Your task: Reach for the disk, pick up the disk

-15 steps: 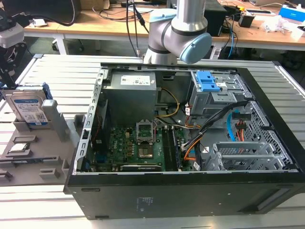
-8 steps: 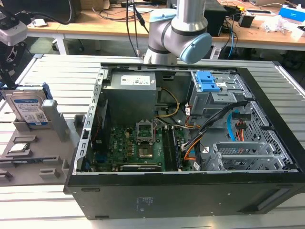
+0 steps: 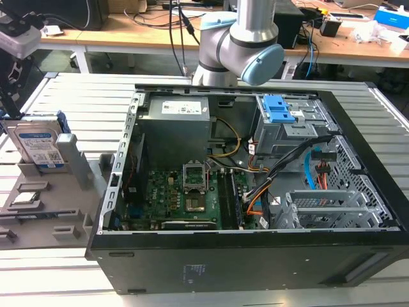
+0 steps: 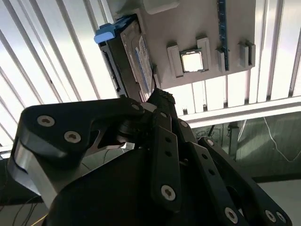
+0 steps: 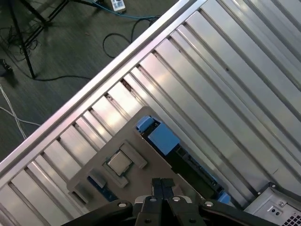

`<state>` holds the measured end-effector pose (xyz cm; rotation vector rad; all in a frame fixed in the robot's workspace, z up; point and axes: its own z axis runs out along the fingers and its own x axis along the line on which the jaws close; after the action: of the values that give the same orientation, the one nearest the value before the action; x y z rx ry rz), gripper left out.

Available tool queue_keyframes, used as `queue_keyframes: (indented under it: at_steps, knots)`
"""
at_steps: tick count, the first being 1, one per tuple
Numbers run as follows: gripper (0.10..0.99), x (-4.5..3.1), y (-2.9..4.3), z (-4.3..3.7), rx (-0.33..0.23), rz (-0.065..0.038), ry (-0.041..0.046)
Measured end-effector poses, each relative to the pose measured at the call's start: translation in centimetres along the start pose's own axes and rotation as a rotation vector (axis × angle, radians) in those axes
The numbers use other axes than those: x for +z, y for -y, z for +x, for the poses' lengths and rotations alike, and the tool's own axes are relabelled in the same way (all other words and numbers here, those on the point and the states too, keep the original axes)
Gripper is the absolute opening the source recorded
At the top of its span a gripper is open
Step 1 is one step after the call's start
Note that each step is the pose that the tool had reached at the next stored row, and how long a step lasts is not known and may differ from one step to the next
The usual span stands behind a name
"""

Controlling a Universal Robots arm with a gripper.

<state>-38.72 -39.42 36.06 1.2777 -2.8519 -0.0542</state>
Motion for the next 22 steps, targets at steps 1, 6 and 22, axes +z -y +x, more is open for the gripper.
queue_keyframes:
  at_steps: [1,6,22]
  knots:
    - [0.106,0.00,0.00,0.00,-0.010,0.000,-0.0003]
    - [0.106,0.00,0.00,0.00,-0.074,0.000,-0.0027]
    - [0.106,0.00,0.00,0.00,-0.330,0.000,-0.0126]
